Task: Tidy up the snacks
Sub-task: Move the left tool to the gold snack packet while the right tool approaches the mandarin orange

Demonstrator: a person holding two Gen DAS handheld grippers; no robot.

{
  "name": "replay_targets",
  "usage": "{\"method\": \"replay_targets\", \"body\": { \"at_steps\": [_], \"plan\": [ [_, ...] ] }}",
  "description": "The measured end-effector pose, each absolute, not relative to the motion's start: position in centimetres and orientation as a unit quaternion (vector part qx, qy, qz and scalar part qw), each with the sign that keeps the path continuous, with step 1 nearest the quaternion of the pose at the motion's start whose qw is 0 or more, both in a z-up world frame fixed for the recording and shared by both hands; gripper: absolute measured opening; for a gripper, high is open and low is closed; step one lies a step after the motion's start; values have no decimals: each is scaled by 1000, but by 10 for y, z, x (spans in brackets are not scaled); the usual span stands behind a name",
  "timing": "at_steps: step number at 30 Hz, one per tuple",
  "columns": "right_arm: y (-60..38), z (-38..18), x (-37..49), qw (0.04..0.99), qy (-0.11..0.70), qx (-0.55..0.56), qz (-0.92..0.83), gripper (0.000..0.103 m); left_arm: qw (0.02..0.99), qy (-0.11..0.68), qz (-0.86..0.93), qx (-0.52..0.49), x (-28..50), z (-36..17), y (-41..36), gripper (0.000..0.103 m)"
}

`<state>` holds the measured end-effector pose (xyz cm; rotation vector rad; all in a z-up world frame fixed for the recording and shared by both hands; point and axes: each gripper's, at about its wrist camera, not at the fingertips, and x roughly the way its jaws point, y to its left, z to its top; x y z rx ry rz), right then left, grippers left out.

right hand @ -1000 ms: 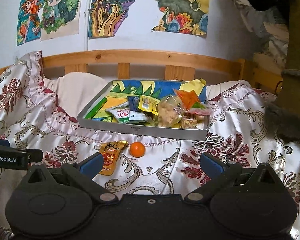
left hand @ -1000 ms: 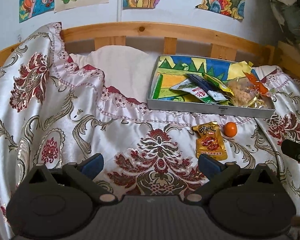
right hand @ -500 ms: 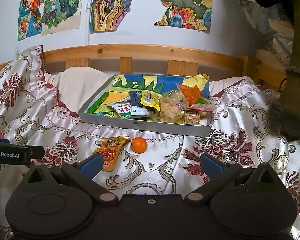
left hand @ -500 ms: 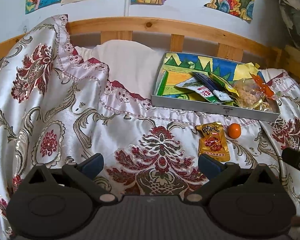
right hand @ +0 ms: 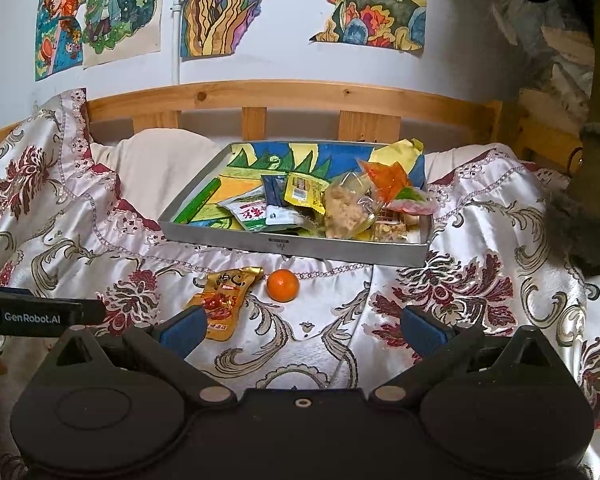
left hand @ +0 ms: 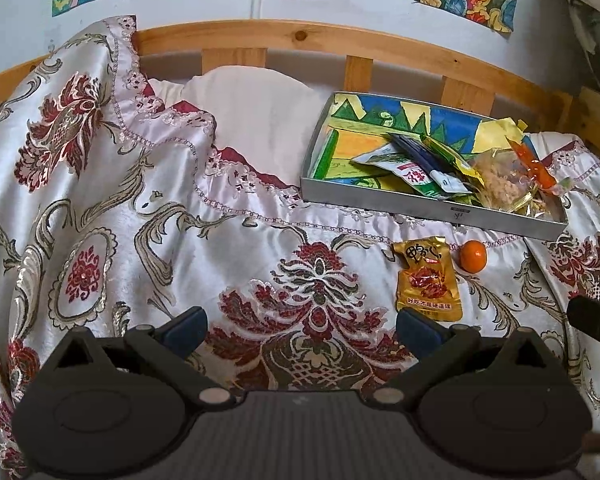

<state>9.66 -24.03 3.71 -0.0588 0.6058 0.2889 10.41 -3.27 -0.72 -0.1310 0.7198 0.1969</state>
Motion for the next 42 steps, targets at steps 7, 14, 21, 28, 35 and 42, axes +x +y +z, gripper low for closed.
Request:
{"method": "replay_targets", "body": {
  "at_steps": [7,14,21,28,35,42],
  "plan": [
    [-238,36,113,940,295,-50,163,102,929,352,100,-50,108,-10,-36,102],
    [-233,27,135,938,264,-123,191,102,932,347,102,-29,118,-12,-43,102],
    [-225,0,163,928,239,-196,209,102,929,359,92,-26,146,-18,-49,102],
    [-223,-24,192,925,257,-177,219,101,923,376,77,-8,180,-30,-61,102],
    [-215,-39,210,916,266,-185,237,91,923,381,57,12,203,-35,-71,102],
    [-213,-47,223,910,279,-183,245,84,919,393,37,15,220,-40,-81,102]
  ]
}}
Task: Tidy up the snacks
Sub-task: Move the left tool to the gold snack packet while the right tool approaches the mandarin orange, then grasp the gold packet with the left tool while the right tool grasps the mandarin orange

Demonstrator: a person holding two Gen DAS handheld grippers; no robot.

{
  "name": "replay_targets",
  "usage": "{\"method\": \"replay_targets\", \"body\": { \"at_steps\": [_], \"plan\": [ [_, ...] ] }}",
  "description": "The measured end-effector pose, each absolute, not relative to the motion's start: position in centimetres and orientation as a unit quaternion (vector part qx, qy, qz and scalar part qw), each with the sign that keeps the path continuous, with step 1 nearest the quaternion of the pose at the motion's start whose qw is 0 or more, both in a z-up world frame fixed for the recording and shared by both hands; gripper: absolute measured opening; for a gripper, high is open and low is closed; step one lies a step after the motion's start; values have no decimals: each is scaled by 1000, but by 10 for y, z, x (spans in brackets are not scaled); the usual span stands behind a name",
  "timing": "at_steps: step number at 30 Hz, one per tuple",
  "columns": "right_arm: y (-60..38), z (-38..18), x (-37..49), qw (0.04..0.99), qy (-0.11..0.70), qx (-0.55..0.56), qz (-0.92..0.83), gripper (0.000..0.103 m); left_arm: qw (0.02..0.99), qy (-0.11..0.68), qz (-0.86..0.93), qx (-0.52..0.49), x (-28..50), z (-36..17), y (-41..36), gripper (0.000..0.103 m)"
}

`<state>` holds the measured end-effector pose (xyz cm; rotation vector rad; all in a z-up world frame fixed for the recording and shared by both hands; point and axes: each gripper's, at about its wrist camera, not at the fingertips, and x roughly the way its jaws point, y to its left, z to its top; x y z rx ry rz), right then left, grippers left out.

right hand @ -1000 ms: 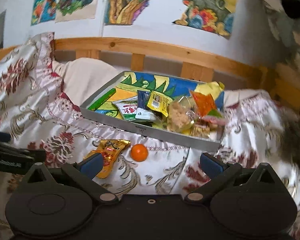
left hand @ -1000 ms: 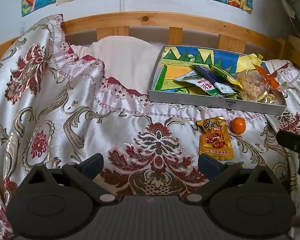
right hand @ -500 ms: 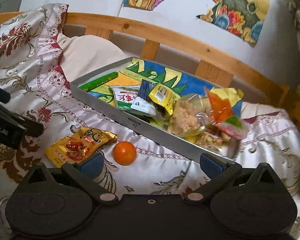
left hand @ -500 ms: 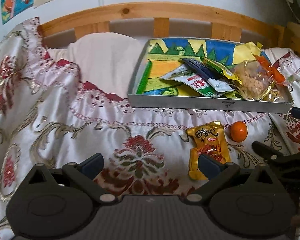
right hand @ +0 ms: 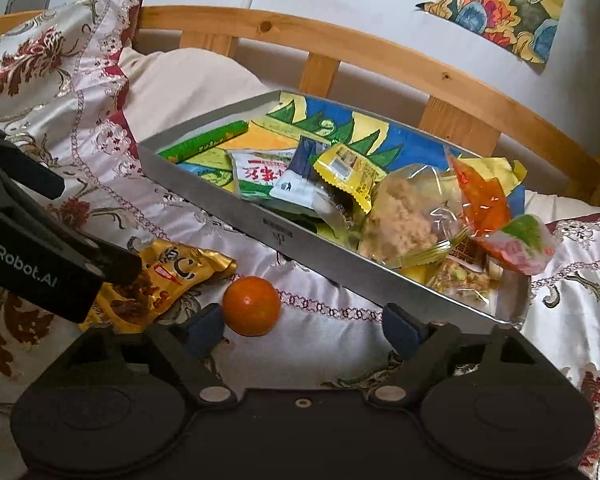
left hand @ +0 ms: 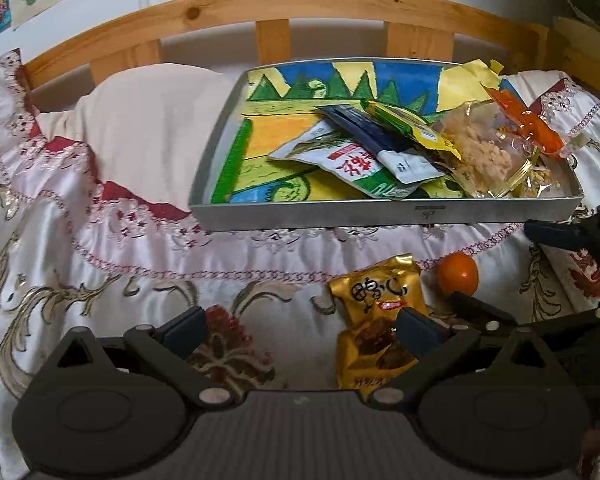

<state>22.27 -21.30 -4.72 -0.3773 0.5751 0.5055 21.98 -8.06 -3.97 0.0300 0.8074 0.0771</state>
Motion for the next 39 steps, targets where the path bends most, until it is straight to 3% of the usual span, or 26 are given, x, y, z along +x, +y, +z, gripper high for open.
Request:
{"method": "replay_targets", "body": {
  "at_steps": [3,6,12,14,22,31,34,39],
  "plan": [
    [-213,-48,225,908,277,-179,258,82,915,402,33,10,225,-42,-82,102],
    [-211,-50,226,904,276,-182,271,72,911,411,27,7,229,-45,-83,102],
    [-209,-53,231,895,292,-173,288,49,906,423,11,-12,230,-48,-80,102],
    [-208,-53,231,895,294,-172,289,35,904,426,4,-30,231,-48,-79,102],
    [-222,-44,238,895,308,-189,262,35,902,423,-51,-64,237,-47,-82,100],
    [-227,-41,241,899,310,-172,259,35,897,437,-62,-13,244,-56,-94,79],
    [-223,-41,237,897,306,-176,267,35,897,436,-67,-17,244,-55,-92,60],
    [-219,-39,233,898,297,-176,273,35,895,438,-72,-33,243,-52,-85,48]
  ]
}}
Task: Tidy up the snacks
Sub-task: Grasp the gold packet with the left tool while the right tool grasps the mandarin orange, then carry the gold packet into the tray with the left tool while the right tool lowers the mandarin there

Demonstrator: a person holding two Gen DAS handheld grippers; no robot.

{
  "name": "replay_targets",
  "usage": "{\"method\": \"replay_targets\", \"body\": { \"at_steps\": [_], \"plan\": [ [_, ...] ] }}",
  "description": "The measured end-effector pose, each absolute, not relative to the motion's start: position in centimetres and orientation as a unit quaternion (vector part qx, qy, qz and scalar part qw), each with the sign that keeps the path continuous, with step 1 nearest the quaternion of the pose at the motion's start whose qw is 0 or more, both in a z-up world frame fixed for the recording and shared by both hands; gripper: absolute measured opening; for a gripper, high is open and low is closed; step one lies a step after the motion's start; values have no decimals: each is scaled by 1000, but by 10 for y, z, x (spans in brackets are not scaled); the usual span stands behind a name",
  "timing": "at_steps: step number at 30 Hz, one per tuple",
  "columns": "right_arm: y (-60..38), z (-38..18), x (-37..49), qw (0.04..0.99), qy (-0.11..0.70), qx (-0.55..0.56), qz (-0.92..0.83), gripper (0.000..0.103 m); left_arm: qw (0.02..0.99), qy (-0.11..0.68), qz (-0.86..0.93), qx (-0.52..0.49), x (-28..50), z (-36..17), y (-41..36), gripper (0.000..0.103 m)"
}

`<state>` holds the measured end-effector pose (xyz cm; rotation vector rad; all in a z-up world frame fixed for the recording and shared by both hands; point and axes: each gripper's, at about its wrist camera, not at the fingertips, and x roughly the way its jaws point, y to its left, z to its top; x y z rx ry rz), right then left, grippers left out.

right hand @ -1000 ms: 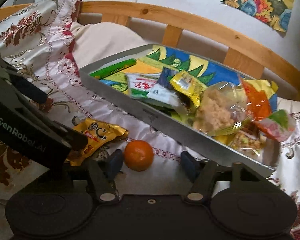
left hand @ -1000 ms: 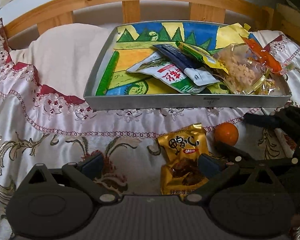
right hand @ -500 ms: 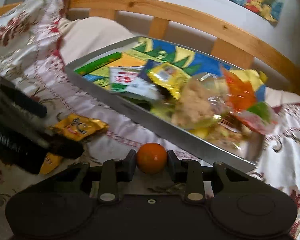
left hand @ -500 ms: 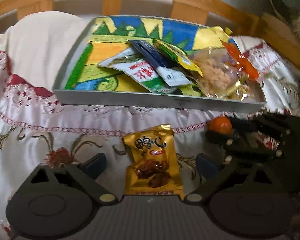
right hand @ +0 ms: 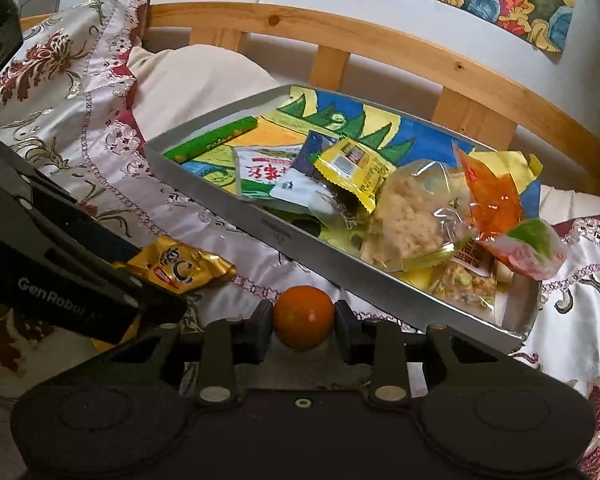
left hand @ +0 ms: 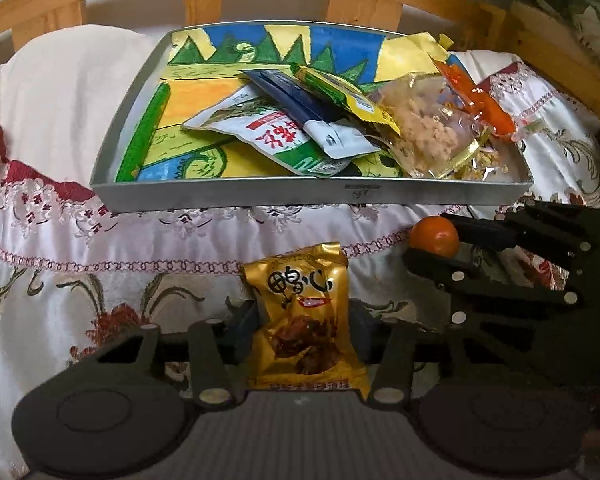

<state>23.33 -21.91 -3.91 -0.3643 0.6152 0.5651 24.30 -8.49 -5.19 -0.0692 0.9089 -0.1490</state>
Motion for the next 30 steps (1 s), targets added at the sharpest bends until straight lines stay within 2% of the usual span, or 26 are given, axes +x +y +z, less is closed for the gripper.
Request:
{"method": "replay_targets", "body": {
  "at_steps": [13,19,30],
  "plan": [
    [-219,-29,228,908,270,-165,276,35,889,443,-72,-84,227,-38,-75,43],
    [-224,-19,228,926,240,-133,261,35,907,405,-69,-90,226,-13,-68,43],
    [-210,-11,252,941,197,-62,267,35,934,344,14,-98,299,16,-56,44]
  ]
}}
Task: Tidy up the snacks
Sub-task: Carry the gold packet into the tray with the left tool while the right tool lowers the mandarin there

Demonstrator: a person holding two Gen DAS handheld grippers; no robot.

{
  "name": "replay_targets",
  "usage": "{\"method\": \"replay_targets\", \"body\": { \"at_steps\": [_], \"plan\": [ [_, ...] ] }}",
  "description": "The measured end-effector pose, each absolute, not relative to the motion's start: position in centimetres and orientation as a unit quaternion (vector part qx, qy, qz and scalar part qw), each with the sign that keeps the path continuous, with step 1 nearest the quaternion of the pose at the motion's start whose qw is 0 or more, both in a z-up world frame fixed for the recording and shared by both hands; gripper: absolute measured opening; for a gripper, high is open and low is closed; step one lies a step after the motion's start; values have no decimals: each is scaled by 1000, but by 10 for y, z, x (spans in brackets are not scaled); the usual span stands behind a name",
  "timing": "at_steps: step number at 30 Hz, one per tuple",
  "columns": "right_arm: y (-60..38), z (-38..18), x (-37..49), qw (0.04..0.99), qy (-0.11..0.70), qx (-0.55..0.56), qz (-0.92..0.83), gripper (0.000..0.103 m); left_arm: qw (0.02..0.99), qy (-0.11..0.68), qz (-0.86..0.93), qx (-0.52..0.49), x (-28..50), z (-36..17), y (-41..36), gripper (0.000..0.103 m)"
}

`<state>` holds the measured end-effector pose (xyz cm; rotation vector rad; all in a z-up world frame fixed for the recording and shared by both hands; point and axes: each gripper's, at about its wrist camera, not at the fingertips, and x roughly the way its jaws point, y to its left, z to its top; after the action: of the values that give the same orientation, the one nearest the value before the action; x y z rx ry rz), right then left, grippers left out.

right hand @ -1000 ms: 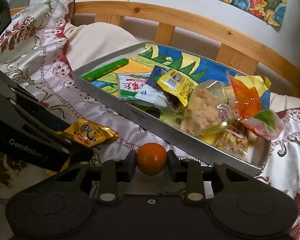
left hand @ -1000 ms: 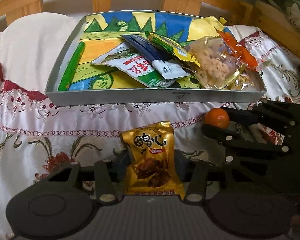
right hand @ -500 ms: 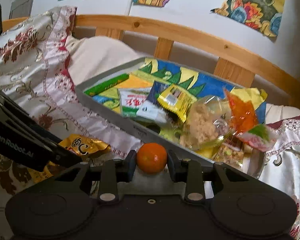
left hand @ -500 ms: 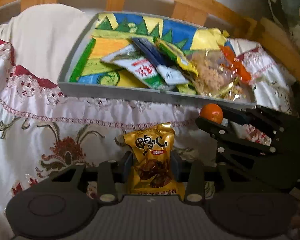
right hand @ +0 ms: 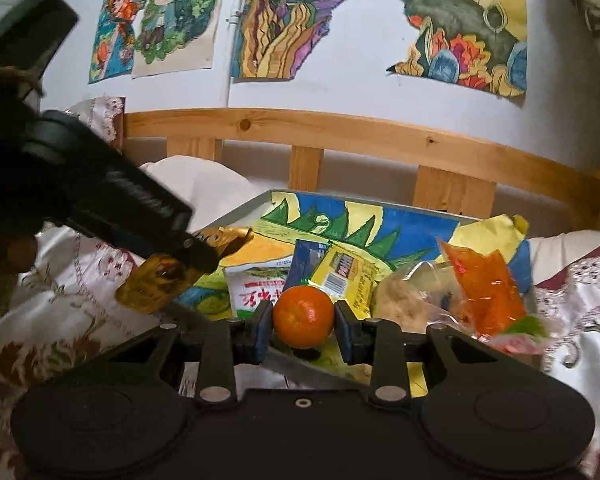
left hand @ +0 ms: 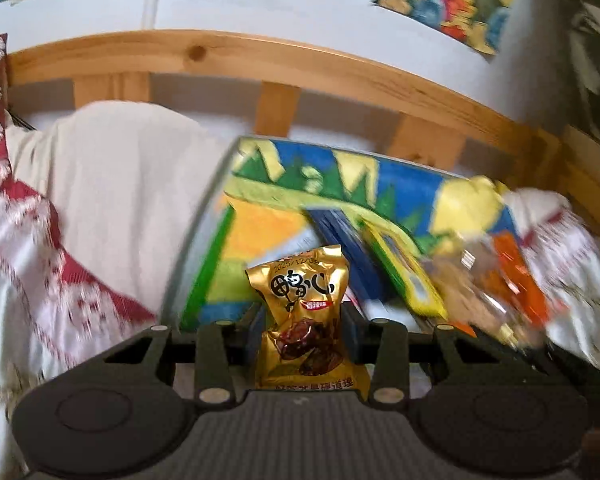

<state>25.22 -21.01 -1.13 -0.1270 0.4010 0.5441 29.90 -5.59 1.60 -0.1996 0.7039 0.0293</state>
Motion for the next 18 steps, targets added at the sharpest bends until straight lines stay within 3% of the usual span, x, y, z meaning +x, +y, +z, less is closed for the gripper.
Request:
{"method": "replay_targets", "body": {
  "at_steps": [18],
  "plan": [
    [-202,-22,274,929,263,-37,259,37,925,350,95,-114,348,-30,-53,47]
  ]
}}
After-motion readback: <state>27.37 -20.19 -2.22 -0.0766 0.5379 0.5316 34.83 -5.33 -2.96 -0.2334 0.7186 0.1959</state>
